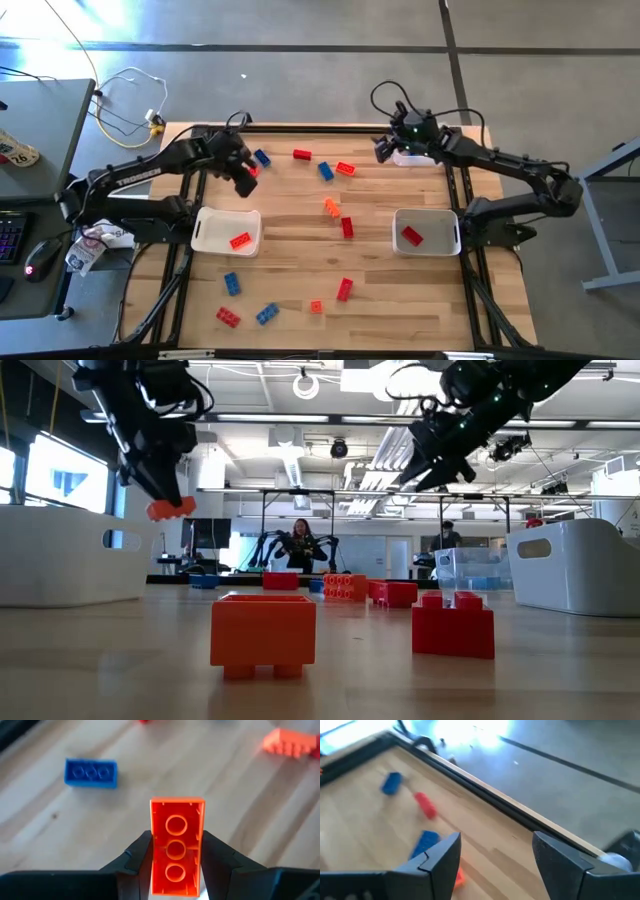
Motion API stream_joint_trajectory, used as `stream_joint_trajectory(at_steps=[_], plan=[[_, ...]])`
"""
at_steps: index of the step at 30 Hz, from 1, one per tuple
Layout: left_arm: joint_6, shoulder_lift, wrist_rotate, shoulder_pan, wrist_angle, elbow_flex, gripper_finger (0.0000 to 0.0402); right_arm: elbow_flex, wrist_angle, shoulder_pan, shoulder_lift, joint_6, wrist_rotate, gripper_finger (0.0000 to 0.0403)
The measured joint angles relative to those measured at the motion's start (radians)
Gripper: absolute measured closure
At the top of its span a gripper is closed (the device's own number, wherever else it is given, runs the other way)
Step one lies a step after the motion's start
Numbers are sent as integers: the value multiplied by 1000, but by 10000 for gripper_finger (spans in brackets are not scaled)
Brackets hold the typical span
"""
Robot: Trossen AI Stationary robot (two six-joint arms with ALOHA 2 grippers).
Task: Sort & place blocks by color
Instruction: Put the orange game piece into the white bin
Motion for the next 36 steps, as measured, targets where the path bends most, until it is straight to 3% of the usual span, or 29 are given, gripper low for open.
stream_joint_trajectory(at_steps=[19, 31, 36], plan=[[-298, -139, -1, -398, -254, 0, 293, 0, 83, 140, 54, -3, 1, 171], [-477, -139, -9, -602, -258, 0, 292, 0, 104, 145, 141, -62, -16, 171], [-446, -139, 17, -658, -262, 0, 291, 0, 136, 145, 157, -162, -16, 171]])
